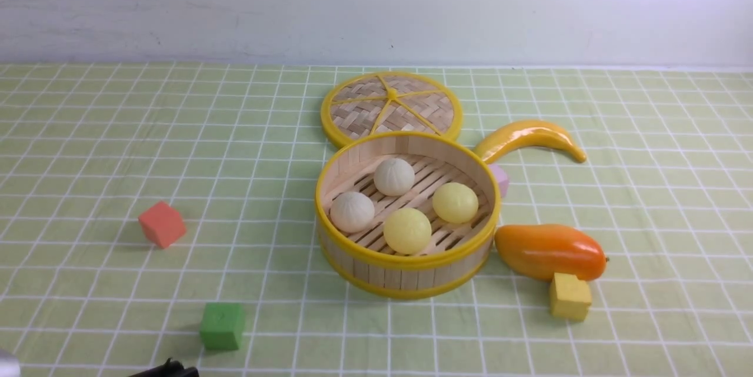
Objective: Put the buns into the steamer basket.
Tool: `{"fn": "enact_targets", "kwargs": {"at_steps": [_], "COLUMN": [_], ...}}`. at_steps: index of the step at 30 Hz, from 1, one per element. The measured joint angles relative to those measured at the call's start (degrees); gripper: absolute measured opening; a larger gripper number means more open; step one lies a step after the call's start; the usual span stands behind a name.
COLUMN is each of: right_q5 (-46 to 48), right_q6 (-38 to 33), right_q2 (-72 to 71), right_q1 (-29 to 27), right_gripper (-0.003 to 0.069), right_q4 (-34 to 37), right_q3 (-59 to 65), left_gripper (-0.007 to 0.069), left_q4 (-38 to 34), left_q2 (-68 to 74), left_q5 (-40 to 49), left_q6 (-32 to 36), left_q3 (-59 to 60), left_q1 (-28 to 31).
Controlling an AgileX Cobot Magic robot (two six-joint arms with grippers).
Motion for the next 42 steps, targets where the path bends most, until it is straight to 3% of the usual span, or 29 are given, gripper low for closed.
{"fn": "enact_targets", "kwargs": {"at_steps": [5,32,35,39,42], "right_q5": [-0.87,-0.99,-1.05,-1.05,-1.05], "right_q6": [3.14,3.25,3.25,3.28,3.28], "right_q2": [-0.41,-0.41,-0.41,-0.41,-0.41], "right_q1": [-0.39,-0.39,-0.39,-0.39,-0.39], "right_gripper": [-0.0003,0.0017,0.002,0.0026,0.0029], "right_q4": [-0.05,-0.15,-0.15,-0.15,-0.15], "right_q3": [0.13,0.18,0.2,0.2,0.2], "left_gripper": [0.014,0.0162,0.0162,0.0152,0.009], "left_q4": [0.0,0.0,0.0,0.0,0.98], "left_q2": [-0.02,-0.02,-1.05,-8.0,-15.28], "left_q5": [0.31,0.83,0.96,5.09,10.54], "left_q6": [0.0,1.11,1.74,0.7,0.23], "left_q3": [0.02,0.02,0.02,0.02,0.02], "left_q1": [0.0,0.32,2.99,13.24,21.24]}}
